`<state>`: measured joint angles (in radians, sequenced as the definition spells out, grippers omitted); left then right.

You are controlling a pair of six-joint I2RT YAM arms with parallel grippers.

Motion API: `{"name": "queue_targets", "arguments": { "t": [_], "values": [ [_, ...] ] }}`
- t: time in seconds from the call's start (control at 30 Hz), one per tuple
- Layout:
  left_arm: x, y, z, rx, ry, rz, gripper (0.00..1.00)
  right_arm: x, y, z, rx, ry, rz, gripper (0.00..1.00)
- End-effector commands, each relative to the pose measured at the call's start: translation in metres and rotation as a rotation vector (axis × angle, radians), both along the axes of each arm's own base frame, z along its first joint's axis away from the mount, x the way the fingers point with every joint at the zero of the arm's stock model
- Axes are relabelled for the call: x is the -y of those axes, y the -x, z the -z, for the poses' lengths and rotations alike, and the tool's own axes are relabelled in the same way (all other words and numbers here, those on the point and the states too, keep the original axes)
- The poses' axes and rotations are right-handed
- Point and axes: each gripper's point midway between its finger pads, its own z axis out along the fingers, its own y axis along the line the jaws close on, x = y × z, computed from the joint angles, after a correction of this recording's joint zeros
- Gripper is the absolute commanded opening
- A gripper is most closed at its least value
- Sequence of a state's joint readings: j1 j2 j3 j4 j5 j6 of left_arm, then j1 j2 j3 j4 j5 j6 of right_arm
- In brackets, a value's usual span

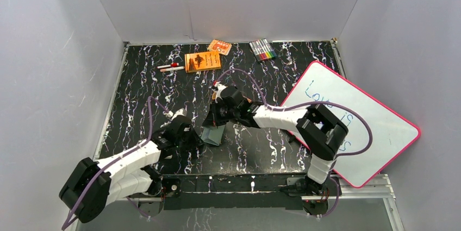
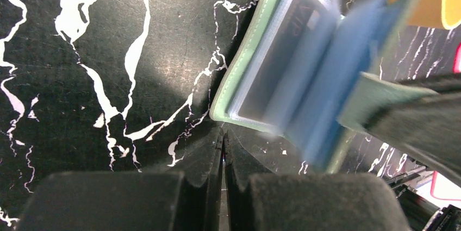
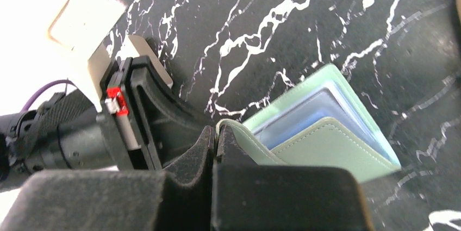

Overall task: Put the credit cards into the card holder
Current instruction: Close the card holder at the center of the board.

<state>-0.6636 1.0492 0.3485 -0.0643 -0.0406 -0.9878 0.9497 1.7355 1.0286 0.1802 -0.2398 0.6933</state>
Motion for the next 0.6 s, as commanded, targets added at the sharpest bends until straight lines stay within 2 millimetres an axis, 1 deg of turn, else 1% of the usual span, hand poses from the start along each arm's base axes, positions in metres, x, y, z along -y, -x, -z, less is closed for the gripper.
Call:
{"name": "queue_targets", "arguments": {
  "t": [0.0, 0.1, 0.13, 0.23, 0.33, 0.43, 0.5, 0.53, 0.57],
  "values": [
    [-0.002, 0.003, -0.008, 0.017, 0.006, 0.005, 0.01, -0.029, -0.005, -0.022, 0.042, -0.075, -0.048, 0.0],
    [-0.006, 0.004, -0.012, 0.02, -0.005, -0.004, 0.02, -0.034, -0.006, -0.015, 0.031, -0.063, -0.055, 0.0],
    [-0.008, 0.005, -0.013, 0.02, -0.011, -0.01, 0.03, -0.035, -0.007, -0.014, 0.027, -0.059, -0.056, 0.04],
    [-0.014, 0.006, -0.019, 0.026, -0.02, -0.033, 0.05, -0.037, -0.008, -0.02, 0.032, -0.064, -0.057, 0.3],
    [-0.021, 0.005, -0.028, 0.043, -0.028, -0.067, 0.08, -0.037, -0.011, -0.041, 0.062, -0.087, -0.051, 0.51],
    [-0.027, 0.003, -0.039, 0.072, -0.038, -0.097, 0.11, -0.037, -0.012, -0.061, 0.082, -0.092, -0.055, 0.65],
    [-0.032, 0.0, -0.045, 0.09, -0.048, -0.121, 0.12, -0.036, -0.011, -0.072, 0.089, -0.089, -0.065, 0.7],
    [-0.034, -0.002, -0.048, 0.098, -0.053, -0.134, 0.13, -0.035, -0.011, -0.077, 0.094, -0.088, -0.065, 0.8],
    [-0.036, -0.003, -0.05, 0.104, -0.06, -0.145, 0.14, -0.033, -0.011, -0.084, 0.102, -0.087, -0.064, 0.83]
  ]
}}
